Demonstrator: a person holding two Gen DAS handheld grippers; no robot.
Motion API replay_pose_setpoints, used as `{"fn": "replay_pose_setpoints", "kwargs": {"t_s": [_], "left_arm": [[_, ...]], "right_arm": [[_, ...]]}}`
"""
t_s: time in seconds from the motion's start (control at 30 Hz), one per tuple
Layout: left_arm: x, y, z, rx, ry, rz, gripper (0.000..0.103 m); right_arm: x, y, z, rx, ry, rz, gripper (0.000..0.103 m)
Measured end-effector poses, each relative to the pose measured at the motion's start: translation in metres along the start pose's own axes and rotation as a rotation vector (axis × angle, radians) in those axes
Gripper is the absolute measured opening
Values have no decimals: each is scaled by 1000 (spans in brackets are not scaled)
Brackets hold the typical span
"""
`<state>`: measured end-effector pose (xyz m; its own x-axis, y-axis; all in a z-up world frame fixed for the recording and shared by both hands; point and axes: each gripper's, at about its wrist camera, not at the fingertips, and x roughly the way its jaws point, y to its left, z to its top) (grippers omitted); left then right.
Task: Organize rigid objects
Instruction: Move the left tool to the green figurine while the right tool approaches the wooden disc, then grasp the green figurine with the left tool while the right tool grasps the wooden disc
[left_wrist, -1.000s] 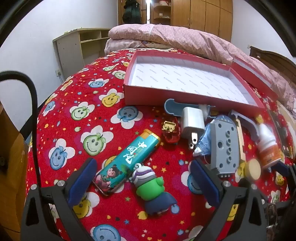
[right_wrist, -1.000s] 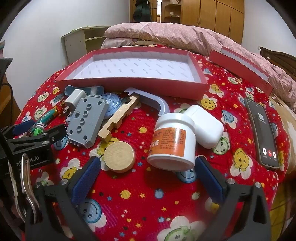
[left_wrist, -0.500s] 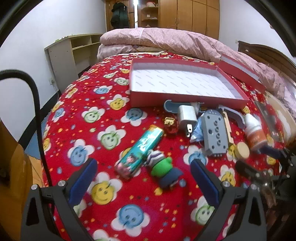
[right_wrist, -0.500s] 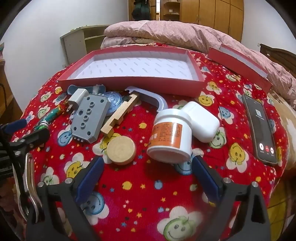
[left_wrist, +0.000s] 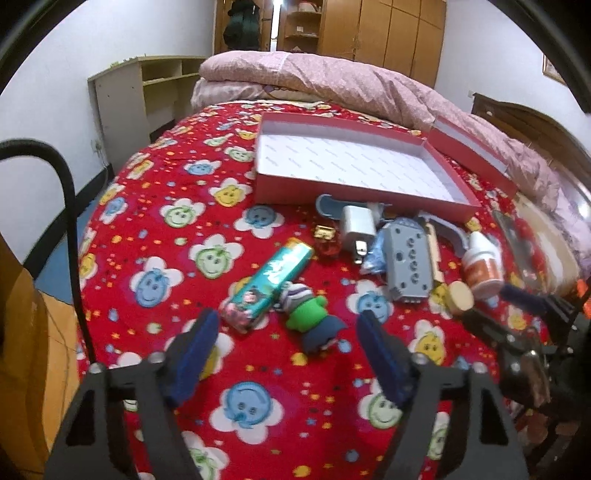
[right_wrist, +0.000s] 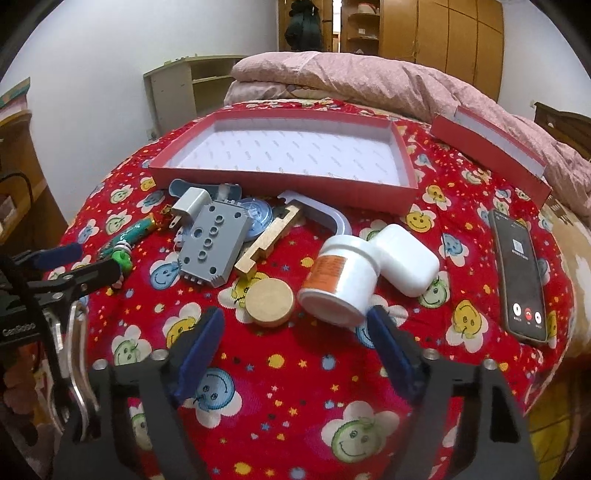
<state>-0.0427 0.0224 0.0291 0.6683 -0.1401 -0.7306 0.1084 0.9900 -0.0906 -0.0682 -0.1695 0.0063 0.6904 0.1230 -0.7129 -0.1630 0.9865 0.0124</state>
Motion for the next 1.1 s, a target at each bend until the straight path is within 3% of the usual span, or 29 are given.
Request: {"fn": "replay_pose_setpoints", "kwargs": {"t_s": [0.07, 0.23, 0.43, 0.6, 0.8, 1.03, 1.1], "left_arm": [[2, -3, 0, 2, 10, -15, 64], [16, -9, -1, 0, 39, -31, 61], [25, -9, 4, -16, 32, -13, 60], [26, -8, 4, -16, 19, 3, 51], [26, -8, 1, -25, 4, 0, 51], [24, -15, -5, 22, -2, 29, 50], [23, -15, -5, 23, -2, 25, 38]], "right_arm": [[-1, -3, -1, 6, 1, 9, 68], [4, -6, -4, 26, 26, 49, 51], [13, -4, -5, 22, 47, 66, 50], [17, -1, -2, 16, 42, 68, 51], [21, 7, 0, -19, 28, 47, 50], [20, 5, -2, -20, 18, 29, 33], [19, 4, -2, -15, 19, 37, 32]]}}
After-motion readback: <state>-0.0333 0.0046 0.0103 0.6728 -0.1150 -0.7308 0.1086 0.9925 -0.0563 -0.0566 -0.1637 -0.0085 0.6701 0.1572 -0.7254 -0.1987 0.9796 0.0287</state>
